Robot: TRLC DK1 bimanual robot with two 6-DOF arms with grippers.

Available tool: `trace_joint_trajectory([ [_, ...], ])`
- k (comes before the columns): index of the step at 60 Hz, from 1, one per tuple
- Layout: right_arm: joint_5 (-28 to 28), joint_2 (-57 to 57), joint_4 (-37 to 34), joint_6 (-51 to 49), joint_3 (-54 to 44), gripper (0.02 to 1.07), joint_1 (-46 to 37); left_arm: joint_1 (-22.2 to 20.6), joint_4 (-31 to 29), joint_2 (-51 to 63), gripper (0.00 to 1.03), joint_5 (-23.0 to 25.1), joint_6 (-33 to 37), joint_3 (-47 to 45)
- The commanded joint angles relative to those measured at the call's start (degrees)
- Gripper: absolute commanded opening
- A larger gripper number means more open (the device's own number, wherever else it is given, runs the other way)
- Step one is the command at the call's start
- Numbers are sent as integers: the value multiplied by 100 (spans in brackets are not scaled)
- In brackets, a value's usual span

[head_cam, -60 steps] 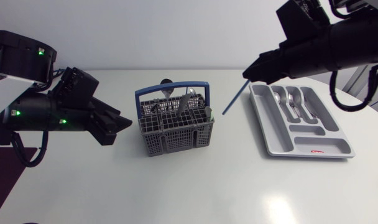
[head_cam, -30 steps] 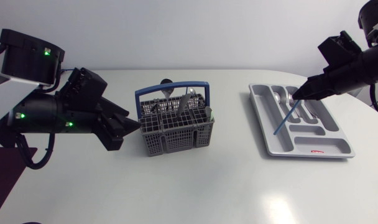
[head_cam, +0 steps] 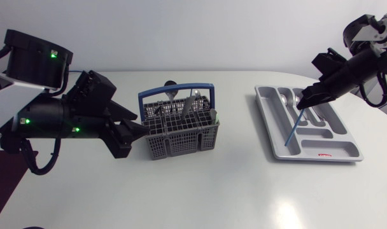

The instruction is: Unload the cutlery basket into the drawer organizer.

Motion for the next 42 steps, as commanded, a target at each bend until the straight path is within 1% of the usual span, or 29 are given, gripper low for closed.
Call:
trace_joint_trajectory([
  [1,50,549,-117,-112,292,9,-35,-65,63,28,81,-21,-22,-87],
  [15,42,1586,-56,-33,863,9,18,-65,63,63,81,-30,4,-105],
  [36,-222,2676,507,433,1760,10,45,-117,107,142,81,-48,22,-96],
  [42,-222,2870,709,608,1927,11,36,-126,107,142,81,-56,30,-114],
])
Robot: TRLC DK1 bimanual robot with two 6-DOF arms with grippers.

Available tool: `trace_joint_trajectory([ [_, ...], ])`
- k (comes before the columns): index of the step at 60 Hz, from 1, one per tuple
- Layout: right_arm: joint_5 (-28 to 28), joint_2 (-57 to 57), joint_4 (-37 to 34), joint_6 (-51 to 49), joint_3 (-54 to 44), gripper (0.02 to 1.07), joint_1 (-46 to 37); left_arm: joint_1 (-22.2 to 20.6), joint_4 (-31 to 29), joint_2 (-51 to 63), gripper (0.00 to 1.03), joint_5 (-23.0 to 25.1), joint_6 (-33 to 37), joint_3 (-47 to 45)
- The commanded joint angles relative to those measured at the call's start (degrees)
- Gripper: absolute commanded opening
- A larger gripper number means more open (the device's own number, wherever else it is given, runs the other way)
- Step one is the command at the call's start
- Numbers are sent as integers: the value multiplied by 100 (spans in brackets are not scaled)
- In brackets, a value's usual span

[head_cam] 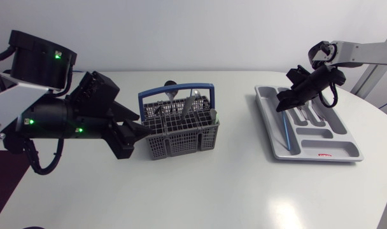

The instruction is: Unload the cutlery basket into the drawer organizer.

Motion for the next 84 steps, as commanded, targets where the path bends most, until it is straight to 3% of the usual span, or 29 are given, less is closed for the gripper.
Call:
trace_joint_trajectory([
  [1,-23,293,123,241,220,11,18,-52,45,76,81,-30,30,-114],
  [11,3,469,326,443,369,35,-8,-113,72,76,81,-48,30,-131],
  [14,21,442,396,461,334,55,9,-166,107,120,83,-109,39,-140],
  [15,38,381,449,470,273,67,18,-201,133,138,83,-127,48,-140],
  [22,109,-111,835,452,-263,91,62,-201,186,155,83,-127,48,-149],
  [35,-41,-2291,2198,101,-2373,92,343,-201,204,23,83,-127,83,-298],
  [53,-665,-4611,3059,22,-4517,92,1407,-210,221,-56,84,-127,74,-351],
  [70,-761,-5024,4026,338,-5405,92,2760,-263,204,-100,84,-223,57,-369],
  [84,-480,-4814,4949,654,-5669,92,3701,-228,195,-126,84,-267,74,-395],
])
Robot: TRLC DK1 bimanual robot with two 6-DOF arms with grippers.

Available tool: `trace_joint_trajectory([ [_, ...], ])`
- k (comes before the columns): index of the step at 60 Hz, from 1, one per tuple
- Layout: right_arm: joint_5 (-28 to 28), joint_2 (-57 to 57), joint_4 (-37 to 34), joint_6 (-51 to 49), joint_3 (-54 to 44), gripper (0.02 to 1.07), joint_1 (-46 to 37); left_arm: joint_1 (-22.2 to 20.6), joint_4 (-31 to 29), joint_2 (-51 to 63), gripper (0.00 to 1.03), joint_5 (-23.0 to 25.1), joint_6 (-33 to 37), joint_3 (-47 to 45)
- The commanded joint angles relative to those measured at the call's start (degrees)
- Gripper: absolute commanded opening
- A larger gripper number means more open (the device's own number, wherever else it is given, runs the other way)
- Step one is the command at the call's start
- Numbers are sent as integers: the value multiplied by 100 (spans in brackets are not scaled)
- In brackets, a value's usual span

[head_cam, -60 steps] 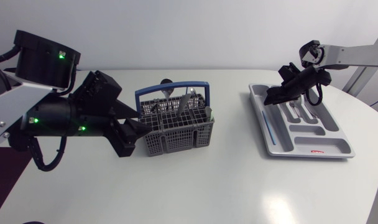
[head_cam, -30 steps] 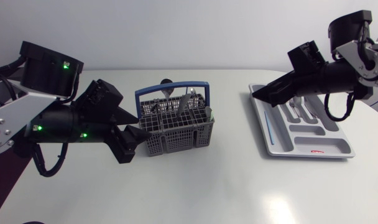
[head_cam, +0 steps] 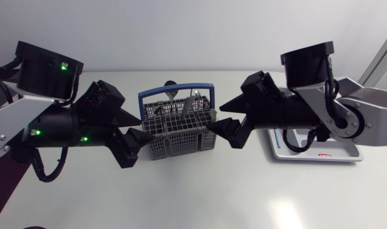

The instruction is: Unload the cutlery basket into the drawer organizer.

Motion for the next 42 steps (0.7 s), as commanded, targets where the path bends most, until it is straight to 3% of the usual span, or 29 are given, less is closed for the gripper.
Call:
trace_joint_trajectory([
  [1,90,166,267,230,-137,92,272,15,7,-60,84,-9,52,-137],
  [15,433,719,1005,274,-145,91,650,33,86,1,85,-18,70,-155],
  [30,556,1326,1594,266,-40,70,694,68,218,195,85,-27,149,-155],
  [42,697,1669,1911,257,74,64,843,76,394,441,86,-27,193,-137],
])
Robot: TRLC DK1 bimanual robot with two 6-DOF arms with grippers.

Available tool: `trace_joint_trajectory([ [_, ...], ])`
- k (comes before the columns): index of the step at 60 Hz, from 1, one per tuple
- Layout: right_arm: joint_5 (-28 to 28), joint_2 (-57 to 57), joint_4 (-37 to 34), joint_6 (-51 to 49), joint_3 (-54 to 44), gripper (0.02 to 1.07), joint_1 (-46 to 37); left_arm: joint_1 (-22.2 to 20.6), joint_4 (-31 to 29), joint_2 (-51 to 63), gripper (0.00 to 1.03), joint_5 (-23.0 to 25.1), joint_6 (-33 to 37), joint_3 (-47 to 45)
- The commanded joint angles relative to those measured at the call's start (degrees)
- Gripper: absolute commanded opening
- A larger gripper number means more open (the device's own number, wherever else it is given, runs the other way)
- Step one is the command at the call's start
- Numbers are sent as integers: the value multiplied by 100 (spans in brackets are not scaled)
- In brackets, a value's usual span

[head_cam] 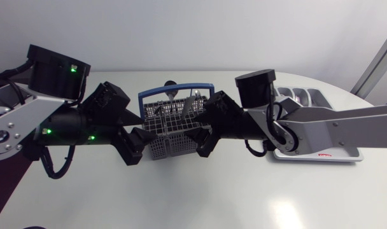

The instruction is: Unload the cutlery basket into the drawer organizer.

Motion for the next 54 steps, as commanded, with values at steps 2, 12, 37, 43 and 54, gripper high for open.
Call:
trace_joint_trajectory([
  [2,103,196,230,115,92,62,93,41,109,189,86,-10,152,-96],
  [12,173,407,388,124,241,61,111,68,241,374,86,-10,160,-60],
  [37,278,855,547,167,707,42,217,156,487,726,86,-10,187,71],
  [43,270,951,564,159,725,38,234,173,531,778,86,-10,195,71],
  [54,243,978,687,159,646,28,225,191,602,849,87,-10,222,45],
])
